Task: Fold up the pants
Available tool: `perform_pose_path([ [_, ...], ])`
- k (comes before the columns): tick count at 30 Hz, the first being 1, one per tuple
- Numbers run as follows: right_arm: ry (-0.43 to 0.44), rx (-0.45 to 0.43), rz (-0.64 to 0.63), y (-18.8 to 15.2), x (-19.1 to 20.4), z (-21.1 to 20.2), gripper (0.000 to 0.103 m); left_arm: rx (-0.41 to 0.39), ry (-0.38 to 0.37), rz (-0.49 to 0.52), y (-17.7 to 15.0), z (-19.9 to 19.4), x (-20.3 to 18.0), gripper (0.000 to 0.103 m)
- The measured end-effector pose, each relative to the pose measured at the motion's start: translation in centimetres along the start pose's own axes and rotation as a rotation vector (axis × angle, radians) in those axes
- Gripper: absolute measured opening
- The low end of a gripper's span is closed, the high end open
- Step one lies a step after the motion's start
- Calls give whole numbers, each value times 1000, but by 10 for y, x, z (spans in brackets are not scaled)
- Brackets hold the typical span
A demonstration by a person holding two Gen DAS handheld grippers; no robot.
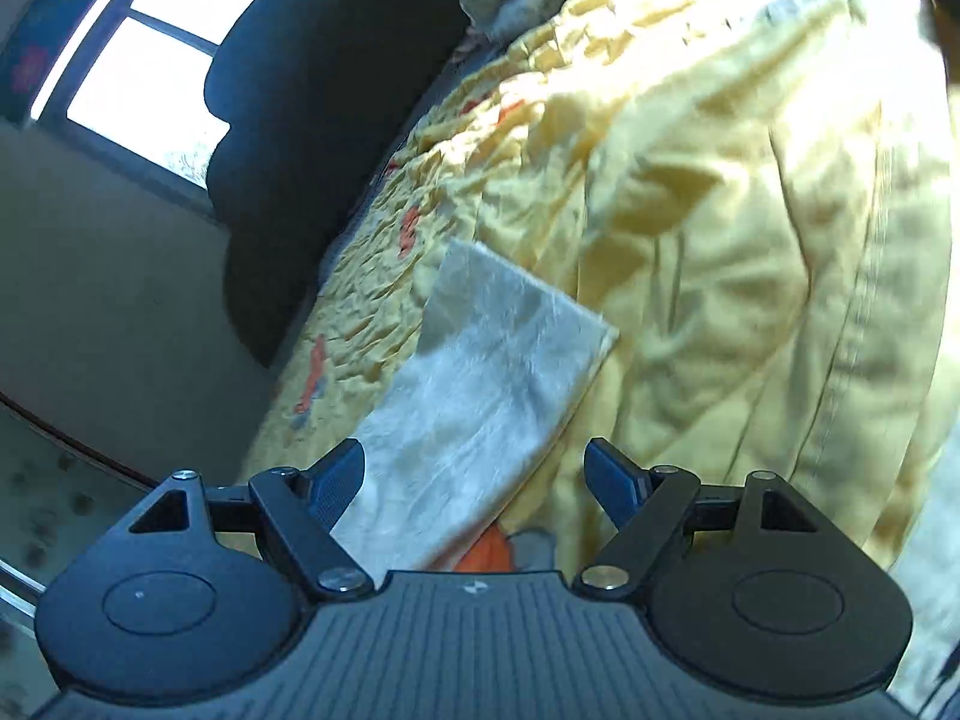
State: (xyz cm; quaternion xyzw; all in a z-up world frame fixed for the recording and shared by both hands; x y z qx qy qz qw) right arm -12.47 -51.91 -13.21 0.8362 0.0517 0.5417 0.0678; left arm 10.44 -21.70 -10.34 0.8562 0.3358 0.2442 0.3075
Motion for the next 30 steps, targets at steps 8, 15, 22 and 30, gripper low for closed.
perform_pose_path([
  [8,-6,-66,-111,19,17,40,79,2,14,-33,-2,3,5,90],
  [15,-152,-185,-236,37,19,66,35,8,-47,-74,9,0,13,89],
  [22,-170,-233,-446,23,54,58,16,34,-490,-384,31,0,16,89],
  [30,-77,-132,-1206,-134,163,65,16,-62,-925,-670,74,-12,-4,101],
])
Point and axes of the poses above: each gripper's, at about its wrist camera, not at the fingertips, and z roughly the way its jaws point, x to its left, y to its top, the point moved 8 cm from there along z, roughly the way its jaws point, and after that the axes turned 7 degrees about z, right-handed, at the moved point
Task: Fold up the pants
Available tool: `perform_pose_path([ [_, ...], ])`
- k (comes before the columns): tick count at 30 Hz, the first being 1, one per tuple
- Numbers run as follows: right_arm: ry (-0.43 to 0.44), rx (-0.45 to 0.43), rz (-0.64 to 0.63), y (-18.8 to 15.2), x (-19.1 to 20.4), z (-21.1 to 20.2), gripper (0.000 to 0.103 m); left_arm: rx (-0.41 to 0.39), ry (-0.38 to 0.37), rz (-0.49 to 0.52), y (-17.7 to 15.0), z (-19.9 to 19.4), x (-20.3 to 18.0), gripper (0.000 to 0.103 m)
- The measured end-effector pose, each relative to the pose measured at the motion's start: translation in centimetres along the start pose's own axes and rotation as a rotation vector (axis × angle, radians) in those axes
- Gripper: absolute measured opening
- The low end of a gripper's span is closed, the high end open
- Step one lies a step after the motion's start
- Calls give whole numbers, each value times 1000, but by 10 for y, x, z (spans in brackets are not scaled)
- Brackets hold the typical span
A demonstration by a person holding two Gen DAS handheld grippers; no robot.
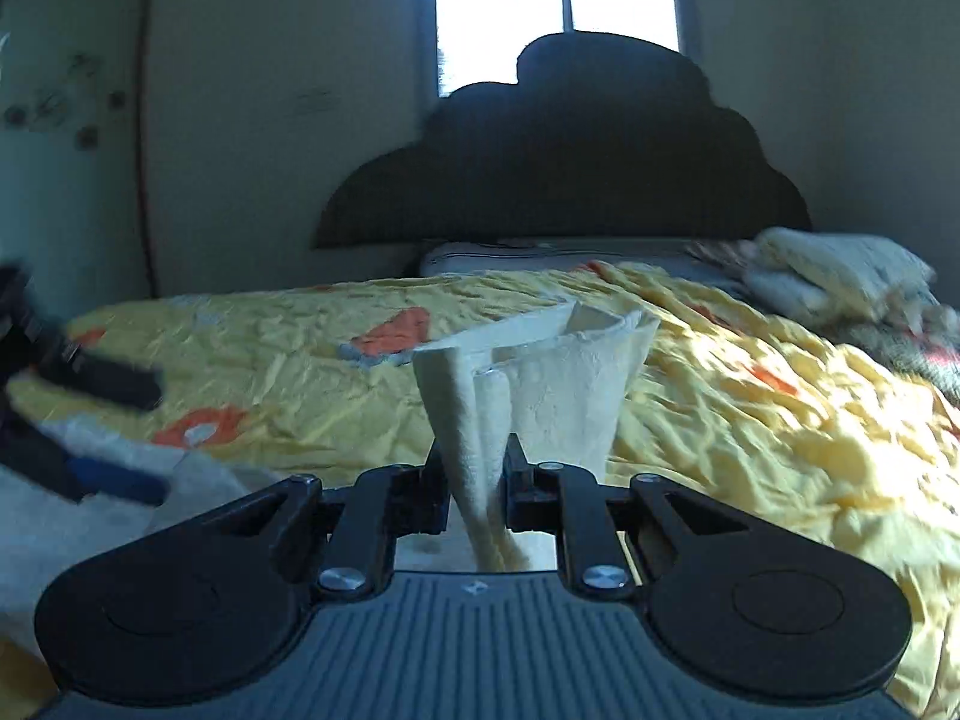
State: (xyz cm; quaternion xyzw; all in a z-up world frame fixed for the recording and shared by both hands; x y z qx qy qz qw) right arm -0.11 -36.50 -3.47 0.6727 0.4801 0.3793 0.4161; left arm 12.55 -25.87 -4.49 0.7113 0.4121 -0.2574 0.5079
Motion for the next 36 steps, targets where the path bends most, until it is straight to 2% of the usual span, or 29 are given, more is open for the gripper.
perform_pose_path([
  [2,100,21,-47,-7,37,-1,16,0,13,-37,5,6,6,101],
  [5,209,42,-85,-19,76,-5,16,7,126,-63,14,6,31,95],
  [6,232,55,-97,-23,84,-5,16,9,158,-77,16,5,41,84],
  [7,247,68,-111,-28,92,-5,16,12,171,-89,18,2,49,62],
  [8,251,76,-124,-31,96,-4,16,22,185,-101,19,1,58,49],
  [9,254,86,-142,-35,101,-3,16,31,200,-111,20,0,66,29],
  [11,278,101,-169,-41,110,-4,16,33,227,-124,20,-3,78,18],
  [12,291,104,-175,-43,114,-4,16,30,229,-122,19,-5,82,7],
  [14,306,114,-192,-45,120,-3,16,8,260,-78,21,-16,83,7],
  [16,325,117,-215,-45,129,-1,16,-29,314,11,25,-36,77,7],
  [21,413,101,-299,-48,177,-1,16,-96,471,153,29,-85,72,7],
  [26,483,151,-328,-64,214,16,16,-78,664,206,18,-103,103,8],
  [29,464,238,-357,-81,225,23,20,-66,673,204,10,-106,113,8],
  [31,464,230,-396,-84,228,10,24,-70,668,222,10,-109,112,8],
  [32,499,222,-412,-82,228,-1,27,-65,665,228,10,-109,111,9],
  [33,537,213,-408,-78,225,-10,31,-69,668,231,11,-110,111,24],
  [34,580,201,-385,-72,221,-20,31,-80,666,233,12,-113,110,34],
  [36,633,168,-297,-57,208,-36,31,-115,687,213,15,-120,113,43],
])
Point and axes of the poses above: each gripper's, at about its wrist camera, not at the fingertips, and z roughly the way its jaws point, x to its left, y to its top, the point moved 8 cm from there along z, roughly the way its jaws point, and after that the axes turned 7 degrees about z, right-handed, at the moved point
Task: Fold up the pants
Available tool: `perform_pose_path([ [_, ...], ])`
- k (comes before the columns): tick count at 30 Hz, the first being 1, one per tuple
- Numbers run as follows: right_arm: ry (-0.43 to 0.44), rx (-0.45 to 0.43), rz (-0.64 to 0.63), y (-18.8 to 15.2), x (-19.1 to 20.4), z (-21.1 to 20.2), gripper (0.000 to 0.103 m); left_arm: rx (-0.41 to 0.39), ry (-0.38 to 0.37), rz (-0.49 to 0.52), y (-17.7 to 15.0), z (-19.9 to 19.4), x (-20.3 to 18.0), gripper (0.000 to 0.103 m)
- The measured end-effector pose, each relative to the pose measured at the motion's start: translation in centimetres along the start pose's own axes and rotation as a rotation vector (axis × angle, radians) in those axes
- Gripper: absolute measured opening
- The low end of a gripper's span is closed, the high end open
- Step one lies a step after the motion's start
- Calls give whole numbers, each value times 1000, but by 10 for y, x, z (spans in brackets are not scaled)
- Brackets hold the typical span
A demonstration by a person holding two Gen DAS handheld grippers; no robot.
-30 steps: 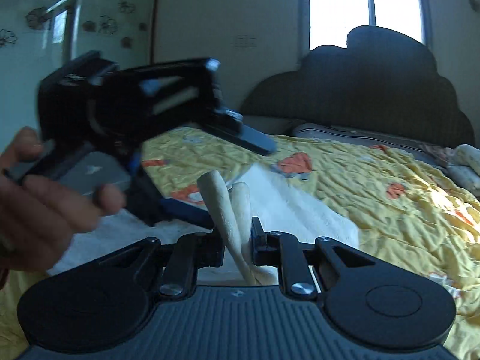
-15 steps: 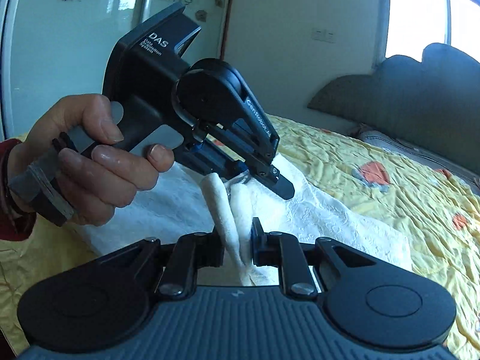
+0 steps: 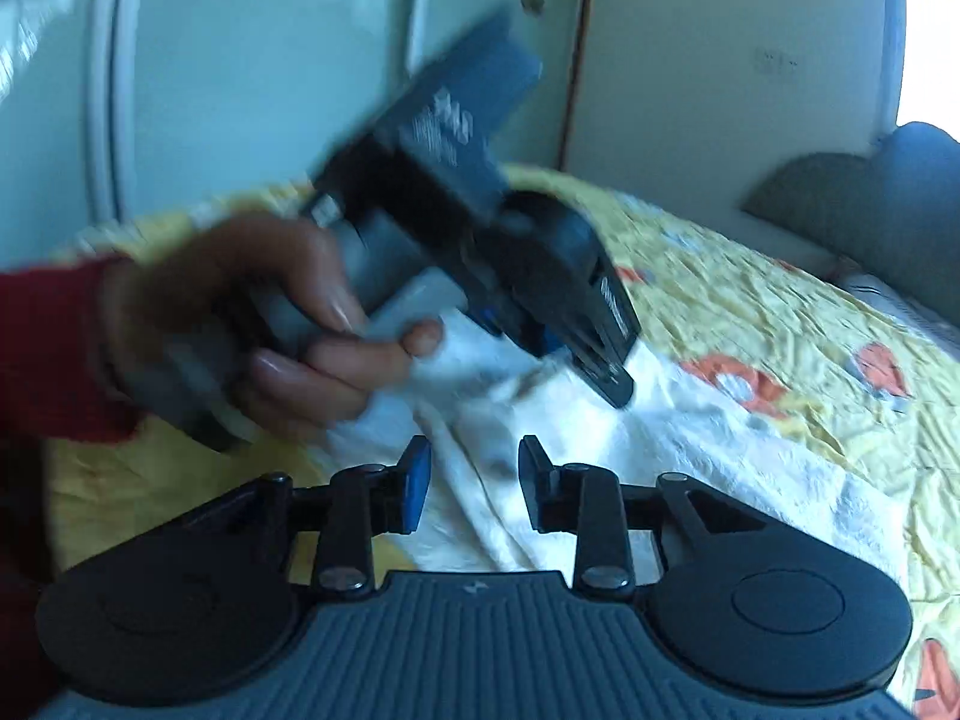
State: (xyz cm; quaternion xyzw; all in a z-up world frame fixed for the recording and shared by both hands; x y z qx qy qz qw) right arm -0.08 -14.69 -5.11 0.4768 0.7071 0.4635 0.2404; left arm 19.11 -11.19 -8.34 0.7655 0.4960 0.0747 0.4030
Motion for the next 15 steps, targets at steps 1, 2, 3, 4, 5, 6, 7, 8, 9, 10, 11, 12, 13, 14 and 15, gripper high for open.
perform_pose_path([
  [1,-21,-20,18,3,-4,-6,31,-14,24,-14,1,-3,6,48],
  [2,-81,-32,8,5,-10,-8,31,-28,52,-30,2,-8,11,51],
  [3,-137,-28,-26,4,-12,-6,31,-37,71,-49,2,-11,17,56],
  [4,-189,1,-76,1,-14,0,31,-44,87,-71,3,-15,23,58],
  [5,-212,33,-110,-4,-13,7,31,-47,95,-86,3,-19,27,58],
  [6,-219,58,-137,-8,-12,13,31,-46,99,-93,3,-23,30,58],
  [7,-214,78,-173,-13,-5,17,31,-43,105,-93,3,-26,32,58],
  [8,-209,98,-220,-17,0,21,31,-36,116,-95,2,-31,34,58],
  [9,-208,109,-258,-21,6,23,31,-35,118,-100,2,-35,36,58],
  [10,-214,117,-303,-24,7,27,31,-33,110,-110,1,-40,36,58],
  [11,-244,129,-361,-30,13,29,31,-27,95,-123,1,-43,37,59],
  [12,-273,144,-409,-32,15,33,31,-21,75,-140,0,-47,36,59],
  [13,-283,162,-434,-35,17,33,31,-20,51,-160,-1,-51,36,59],
  [14,-283,168,-442,-34,19,31,31,-23,33,-173,-1,-56,35,59],
  [15,-281,167,-437,-35,19,28,31,-27,20,-178,-1,-60,33,59],
])
Point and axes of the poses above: each gripper's, at about its wrist camera, not at the fingertips, and z roughly the way its jaws point, x to its left, y to its top, the point moved 8 cm from there along z, roughly the way its jaws point, and after that the axes turned 7 degrees about z, right-handed, at the moved point
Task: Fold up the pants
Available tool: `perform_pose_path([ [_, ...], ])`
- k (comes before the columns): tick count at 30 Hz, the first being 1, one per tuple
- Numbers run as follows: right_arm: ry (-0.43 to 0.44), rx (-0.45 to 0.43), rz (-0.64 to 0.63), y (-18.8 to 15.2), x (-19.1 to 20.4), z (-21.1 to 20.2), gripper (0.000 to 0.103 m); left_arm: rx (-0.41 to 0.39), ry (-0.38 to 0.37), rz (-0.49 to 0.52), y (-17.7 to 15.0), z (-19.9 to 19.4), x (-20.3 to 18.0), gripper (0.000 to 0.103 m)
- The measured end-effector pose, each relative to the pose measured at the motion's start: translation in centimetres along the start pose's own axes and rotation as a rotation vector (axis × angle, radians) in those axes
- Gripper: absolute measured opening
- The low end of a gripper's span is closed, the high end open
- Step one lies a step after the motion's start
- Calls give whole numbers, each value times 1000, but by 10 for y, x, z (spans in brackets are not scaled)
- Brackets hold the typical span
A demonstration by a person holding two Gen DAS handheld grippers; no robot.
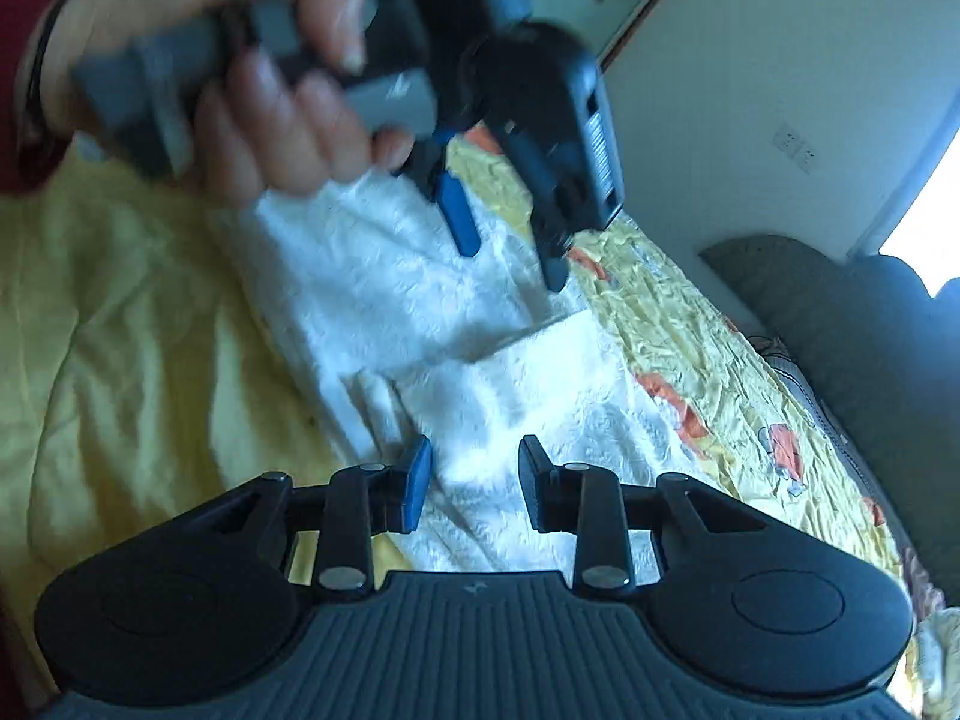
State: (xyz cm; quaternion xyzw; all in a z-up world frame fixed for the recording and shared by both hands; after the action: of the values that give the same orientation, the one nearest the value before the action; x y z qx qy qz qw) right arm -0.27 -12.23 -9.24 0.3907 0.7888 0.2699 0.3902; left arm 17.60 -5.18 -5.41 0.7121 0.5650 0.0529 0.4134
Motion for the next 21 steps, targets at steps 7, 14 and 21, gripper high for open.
perform_pose_path([
  [7,-139,-34,-192,2,17,19,30,94,-145,-64,-11,-9,-19,67],
  [14,-69,-70,68,10,-8,11,9,222,-307,-193,-30,-6,-21,74],
  [21,61,-134,303,19,-45,-9,9,315,-404,-389,-40,35,-23,74],
])
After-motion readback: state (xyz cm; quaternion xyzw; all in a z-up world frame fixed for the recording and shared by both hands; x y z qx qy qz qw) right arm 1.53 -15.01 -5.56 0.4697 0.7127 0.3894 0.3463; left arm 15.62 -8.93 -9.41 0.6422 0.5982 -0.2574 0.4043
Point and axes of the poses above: each gripper's, at about its wrist camera, not at the fingertips, and z roughly the way its jaws point, x to its left, y to its top, the point moved 8 cm from there along z, roughly the way its jaws point, and after that the axes turned 7 degrees about z, right-handed, at the moved point
